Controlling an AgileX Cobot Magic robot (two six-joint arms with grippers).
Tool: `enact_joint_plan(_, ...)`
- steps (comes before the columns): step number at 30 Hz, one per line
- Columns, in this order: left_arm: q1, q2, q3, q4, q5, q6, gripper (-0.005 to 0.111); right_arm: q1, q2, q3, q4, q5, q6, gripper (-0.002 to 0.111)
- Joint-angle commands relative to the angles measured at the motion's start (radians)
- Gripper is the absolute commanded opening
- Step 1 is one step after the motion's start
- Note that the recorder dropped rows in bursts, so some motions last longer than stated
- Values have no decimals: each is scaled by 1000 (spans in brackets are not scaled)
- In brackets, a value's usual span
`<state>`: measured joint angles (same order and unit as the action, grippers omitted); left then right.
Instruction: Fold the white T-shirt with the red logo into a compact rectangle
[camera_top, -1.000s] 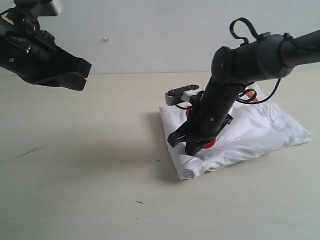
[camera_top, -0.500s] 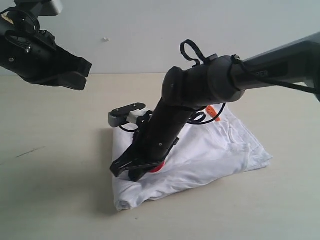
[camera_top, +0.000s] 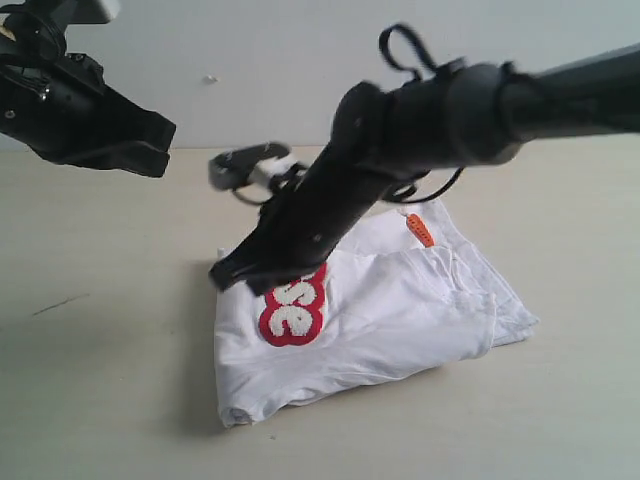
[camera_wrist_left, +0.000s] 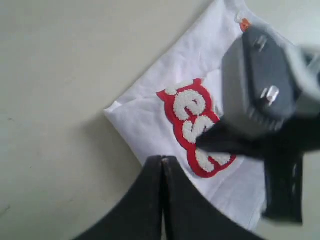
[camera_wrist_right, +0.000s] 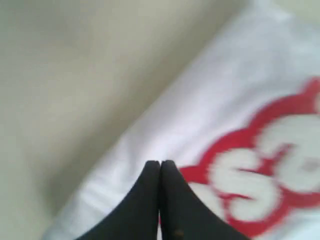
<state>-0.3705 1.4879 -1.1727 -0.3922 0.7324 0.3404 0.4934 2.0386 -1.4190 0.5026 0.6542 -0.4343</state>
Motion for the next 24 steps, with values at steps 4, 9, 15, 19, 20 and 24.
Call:
enact_joint_plan(4,-28,10,90,-130,-91,126,0,-228,-212,-3,-355,2,330,0)
enact_joint_plan(9,-155,128,145,-294,-179,378,0,-352,-262,-4,-355,63,320,0)
enact_joint_plan(15,-268,318,131,-328,-276,408,0,-391,-261,-2,-353,129,271,0)
enact_joint_plan(19,-262,434,115,-318,-224,405,0,-388,-261,-2,-312,125,237,0)
enact_joint_plan(20,-255,460,115,-295,-208,392,0,-388,-261,-2,-304,125,231,0)
enact_joint_plan(24,-230,537,115,-157,-169,271,0,-388,-261,-2,-295,125,219,0)
